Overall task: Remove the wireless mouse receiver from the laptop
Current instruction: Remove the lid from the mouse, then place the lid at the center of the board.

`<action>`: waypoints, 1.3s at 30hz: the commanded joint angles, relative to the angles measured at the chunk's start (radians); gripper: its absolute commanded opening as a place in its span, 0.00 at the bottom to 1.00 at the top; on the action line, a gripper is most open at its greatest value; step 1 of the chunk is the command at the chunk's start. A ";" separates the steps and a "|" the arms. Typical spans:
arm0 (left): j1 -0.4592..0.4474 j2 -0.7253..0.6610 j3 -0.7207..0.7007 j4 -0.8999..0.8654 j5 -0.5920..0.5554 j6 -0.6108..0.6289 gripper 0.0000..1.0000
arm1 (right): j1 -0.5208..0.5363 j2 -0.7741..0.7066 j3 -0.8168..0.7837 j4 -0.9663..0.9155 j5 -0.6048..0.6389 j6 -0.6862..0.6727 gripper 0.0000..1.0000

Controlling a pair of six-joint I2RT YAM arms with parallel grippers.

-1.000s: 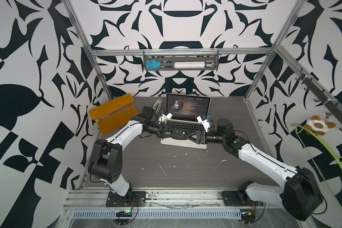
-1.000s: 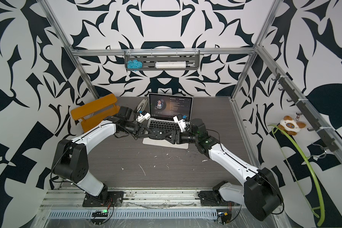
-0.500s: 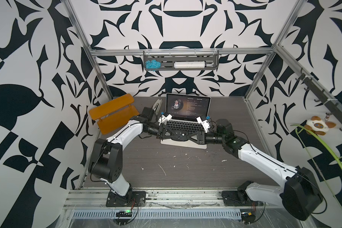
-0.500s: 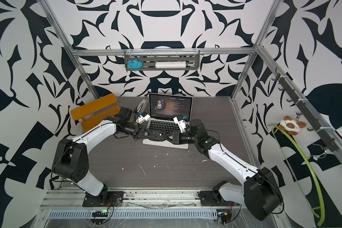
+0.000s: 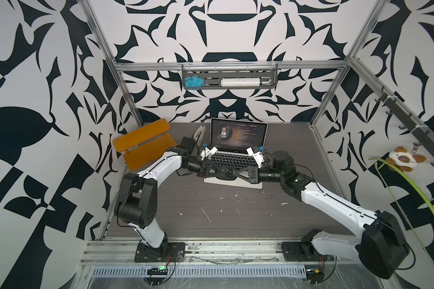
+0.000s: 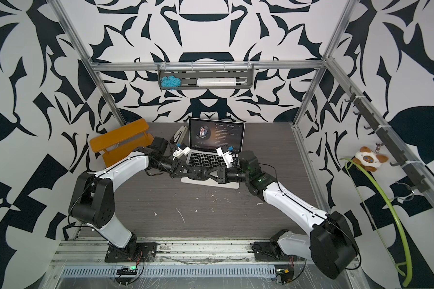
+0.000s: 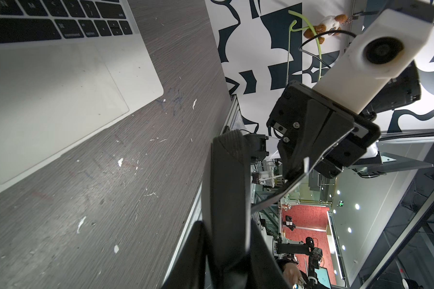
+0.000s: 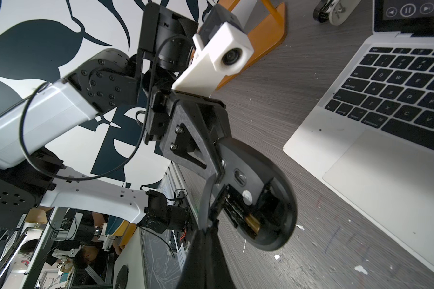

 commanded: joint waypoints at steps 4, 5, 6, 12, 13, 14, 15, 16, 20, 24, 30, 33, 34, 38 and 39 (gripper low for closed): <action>0.017 0.018 0.020 -0.013 0.020 0.002 0.00 | 0.004 -0.008 0.008 0.034 0.017 -0.012 0.00; 0.023 0.021 0.019 -0.013 0.014 -0.001 0.00 | 0.005 -0.014 0.007 0.042 0.018 -0.010 0.00; 0.029 0.025 0.018 -0.011 0.007 -0.005 0.00 | 0.005 -0.017 0.005 0.048 0.021 -0.008 0.00; 0.071 0.064 0.003 0.016 -0.023 -0.031 0.00 | 0.006 -0.032 0.010 0.042 0.038 -0.026 0.00; 0.075 0.072 0.003 0.015 -0.035 -0.031 0.00 | 0.006 -0.033 0.014 0.028 0.043 -0.035 0.00; 0.078 0.081 0.002 0.015 -0.048 -0.031 0.00 | 0.005 -0.036 0.019 0.008 0.055 -0.049 0.00; 0.081 0.090 0.000 0.019 -0.051 -0.031 0.00 | 0.006 -0.040 0.024 -0.015 0.070 -0.066 0.00; 0.085 0.099 -0.004 0.024 -0.051 -0.033 0.00 | 0.008 -0.045 0.030 -0.047 0.094 -0.089 0.00; 0.088 0.118 -0.014 0.032 -0.085 -0.037 0.00 | 0.016 -0.055 0.095 -0.254 0.261 -0.214 0.00; 0.090 0.096 -0.044 0.055 -0.120 -0.063 0.00 | 0.054 -0.025 0.175 -0.473 0.553 -0.314 0.00; 0.089 0.070 -0.089 0.084 -0.145 -0.078 0.00 | 0.103 0.113 0.268 -0.716 0.985 -0.359 0.00; 0.089 0.057 -0.112 0.106 -0.143 -0.091 0.00 | 0.108 0.171 0.291 -0.773 1.088 -0.349 0.00; 0.089 0.052 -0.116 0.113 -0.146 -0.096 0.00 | 0.111 0.191 0.298 -0.791 1.129 -0.341 0.00; 0.089 0.041 -0.120 0.120 -0.149 -0.112 0.00 | 0.110 0.275 0.334 -0.884 1.220 -0.318 0.00; 0.088 0.038 -0.119 0.125 -0.148 -0.120 0.00 | 0.111 0.289 0.336 -0.894 1.226 -0.312 0.00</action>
